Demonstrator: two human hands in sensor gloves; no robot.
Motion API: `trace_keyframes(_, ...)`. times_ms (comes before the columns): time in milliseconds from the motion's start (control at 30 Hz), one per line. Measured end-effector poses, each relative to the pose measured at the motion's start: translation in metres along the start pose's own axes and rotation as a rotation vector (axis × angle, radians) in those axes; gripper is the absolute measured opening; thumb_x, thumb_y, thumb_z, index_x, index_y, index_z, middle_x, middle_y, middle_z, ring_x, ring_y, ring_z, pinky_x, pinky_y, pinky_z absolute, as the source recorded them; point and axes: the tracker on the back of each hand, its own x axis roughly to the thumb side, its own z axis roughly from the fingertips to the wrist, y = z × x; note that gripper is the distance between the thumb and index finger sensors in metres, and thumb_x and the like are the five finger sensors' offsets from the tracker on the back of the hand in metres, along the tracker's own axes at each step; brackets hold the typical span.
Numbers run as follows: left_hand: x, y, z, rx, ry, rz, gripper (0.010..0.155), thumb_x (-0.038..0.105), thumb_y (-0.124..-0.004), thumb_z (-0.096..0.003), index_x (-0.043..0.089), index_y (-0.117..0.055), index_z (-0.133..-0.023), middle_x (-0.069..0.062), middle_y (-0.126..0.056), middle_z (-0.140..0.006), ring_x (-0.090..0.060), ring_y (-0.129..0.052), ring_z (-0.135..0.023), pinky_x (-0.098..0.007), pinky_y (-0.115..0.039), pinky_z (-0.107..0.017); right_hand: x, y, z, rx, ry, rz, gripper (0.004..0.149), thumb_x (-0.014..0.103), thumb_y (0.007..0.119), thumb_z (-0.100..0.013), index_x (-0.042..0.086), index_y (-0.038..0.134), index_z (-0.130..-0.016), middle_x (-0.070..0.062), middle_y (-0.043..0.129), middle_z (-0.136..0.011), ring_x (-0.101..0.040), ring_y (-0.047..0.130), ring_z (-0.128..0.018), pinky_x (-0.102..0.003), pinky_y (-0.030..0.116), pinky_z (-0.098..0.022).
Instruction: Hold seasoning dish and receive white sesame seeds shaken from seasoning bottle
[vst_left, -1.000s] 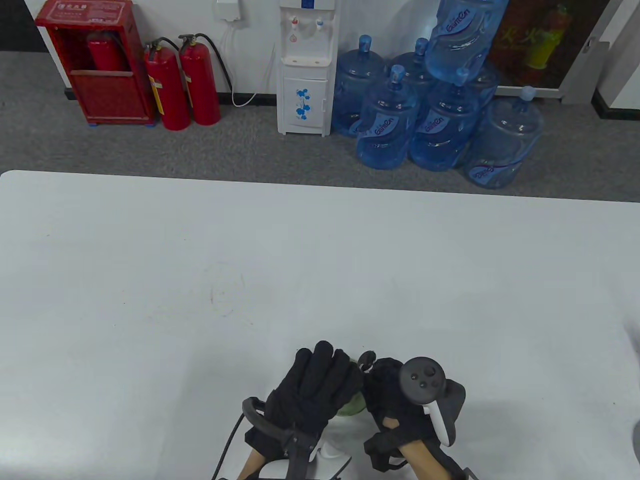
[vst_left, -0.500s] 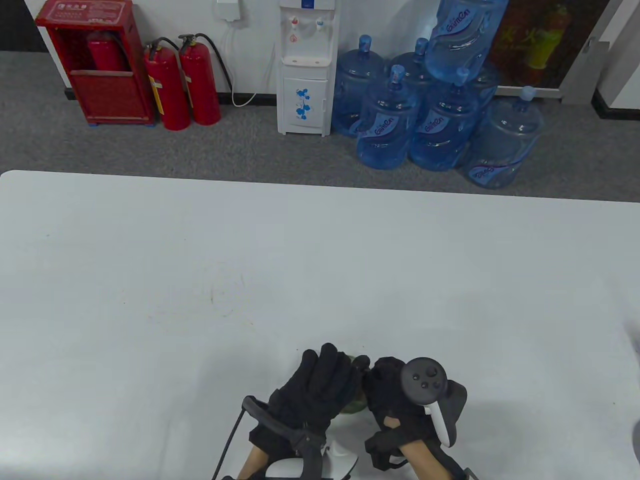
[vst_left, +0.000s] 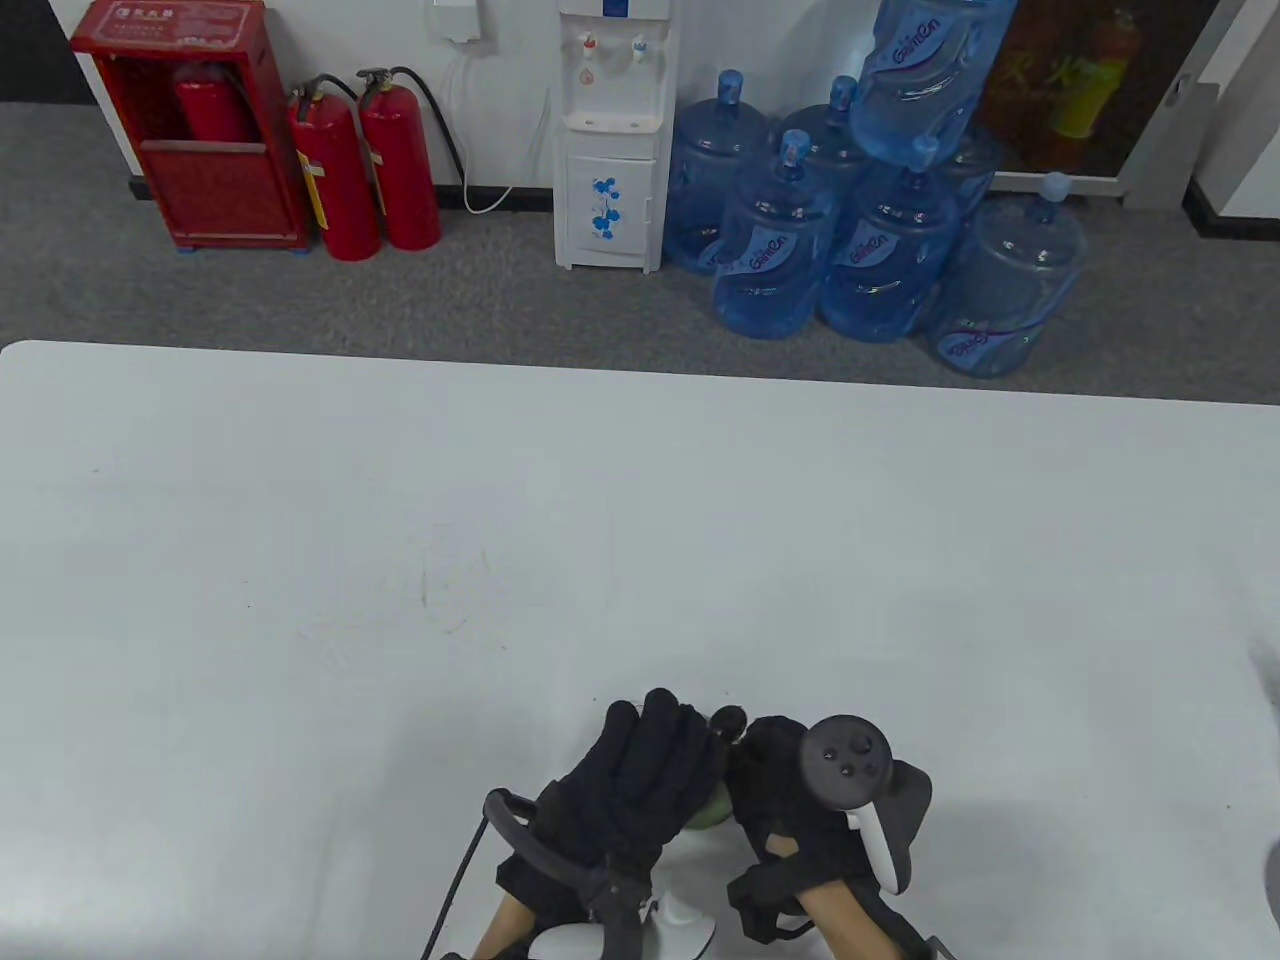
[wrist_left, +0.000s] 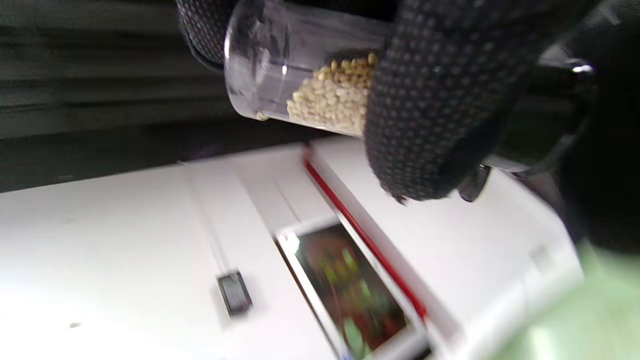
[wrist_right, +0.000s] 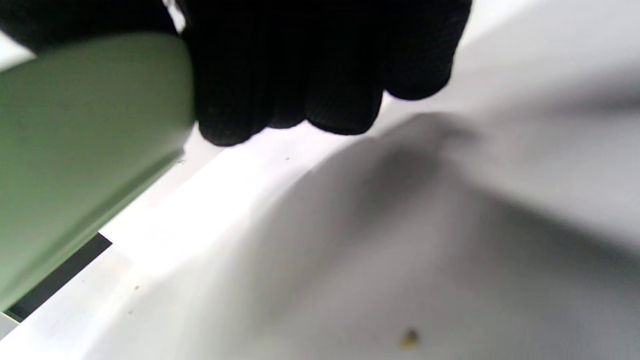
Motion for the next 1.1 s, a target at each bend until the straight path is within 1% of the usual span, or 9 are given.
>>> trace_keyframes(200, -0.002, -0.002, 0.001, -0.011, -0.015, -0.052, 0.068, 0.035, -0.111, -0.0336, 0.050, -0.073, -0.088, 0.024, -0.076, -0.098, -0.016, -0.072, -0.104, -0.041, -0.069, -0.077, -0.001, 0.001, 0.000, 0.003, 0.005, -0.004, 0.041, 0.053, 0.084, -0.045, 0.019, 0.092, -0.066, 0.005, 0.079, -0.095, -0.020, 0.087, -0.082, -0.042, 0.073, -0.066)
trace_keyframes(300, 0.009, -0.028, 0.008, -0.235, -0.077, -0.148, 0.068, 0.035, -0.112, -0.0317, 0.051, -0.075, -0.086, 0.026, -0.078, -0.097, -0.014, -0.074, -0.104, -0.040, -0.070, -0.078, 0.000, 0.002, 0.000, -0.012, -0.009, 0.033, 0.041, 0.054, 0.084, -0.045, 0.020, 0.092, -0.066, 0.005, 0.079, -0.095, -0.020, 0.087, -0.082, -0.042, 0.074, -0.066)
trace_keyframes(400, 0.000, -0.002, 0.002, -0.006, -0.024, -0.041, 0.068, 0.036, -0.111, -0.0336, 0.050, -0.073, -0.088, 0.024, -0.076, -0.098, -0.015, -0.072, -0.104, -0.040, -0.069, -0.077, 0.000, 0.001, 0.000, -0.002, -0.002, 0.009, 0.041, 0.053, 0.084, -0.045, 0.020, 0.092, -0.066, 0.005, 0.079, -0.095, -0.020, 0.087, -0.082, -0.042, 0.074, -0.066)
trace_keyframes(500, 0.007, -0.030, 0.005, -0.259, -0.045, -0.134, 0.068, 0.035, -0.112, -0.0316, 0.051, -0.075, -0.086, 0.025, -0.078, -0.097, -0.014, -0.074, -0.104, -0.040, -0.070, -0.078, 0.001, 0.002, 0.000, -0.014, -0.014, 0.040, 0.041, 0.054, 0.084, -0.045, 0.020, 0.092, -0.066, 0.005, 0.079, -0.095, -0.020, 0.087, -0.083, -0.042, 0.074, -0.066)
trace_keyframes(633, 0.003, 0.000, -0.001, -0.007, 0.004, 0.001, 0.068, 0.034, -0.111, -0.0337, 0.049, -0.073, -0.088, 0.023, -0.076, -0.098, -0.016, -0.072, -0.104, -0.041, -0.068, -0.078, -0.001, 0.001, -0.002, -0.005, 0.002, 0.019, 0.041, 0.053, 0.084, -0.045, 0.020, 0.092, -0.066, 0.005, 0.079, -0.095, -0.020, 0.087, -0.083, -0.042, 0.073, -0.066)
trace_keyframes(733, 0.013, -0.029, 0.006, -0.249, -0.094, -0.151, 0.068, 0.036, -0.112, -0.0311, 0.051, -0.075, -0.086, 0.026, -0.079, -0.097, -0.013, -0.075, -0.104, -0.039, -0.071, -0.078, -0.004, 0.002, -0.003, -0.016, 0.007, 0.041, 0.041, 0.053, 0.084, -0.045, 0.020, 0.092, -0.066, 0.005, 0.079, -0.095, -0.020, 0.087, -0.082, -0.042, 0.074, -0.066)
trace_keyframes(867, 0.003, -0.003, 0.001, -0.034, -0.003, 0.013, 0.068, 0.033, -0.112, -0.0337, 0.049, -0.073, -0.088, 0.023, -0.076, -0.098, -0.016, -0.071, -0.104, -0.041, -0.068, -0.078, -0.003, -0.001, -0.002, -0.005, 0.009, 0.005, 0.041, 0.053, 0.084, -0.045, 0.020, 0.092, -0.066, 0.005, 0.079, -0.095, -0.020, 0.087, -0.083, -0.042, 0.073, -0.066)
trace_keyframes(933, 0.013, -0.024, 0.004, -0.210, -0.085, -0.113, 0.068, 0.034, -0.112, -0.0319, 0.050, -0.075, -0.087, 0.024, -0.078, -0.097, -0.015, -0.074, -0.104, -0.040, -0.070, -0.078, -0.002, 0.001, -0.002, -0.013, 0.003, 0.030, 0.041, 0.053, 0.084, -0.045, 0.020, 0.092, -0.066, 0.005, 0.079, -0.095, -0.020, 0.087, -0.082, -0.042, 0.074, -0.066)
trace_keyframes(1100, 0.004, -0.007, 0.000, -0.061, 0.003, 0.027, 0.068, 0.033, -0.111, -0.0340, 0.048, -0.073, -0.088, 0.023, -0.076, -0.098, -0.016, -0.071, -0.104, -0.042, -0.067, -0.078, 0.000, 0.000, 0.000, -0.008, -0.006, 0.023, 0.041, 0.054, 0.084, -0.045, 0.020, 0.092, -0.066, 0.005, 0.079, -0.095, -0.020, 0.087, -0.083, -0.042, 0.074, -0.066)
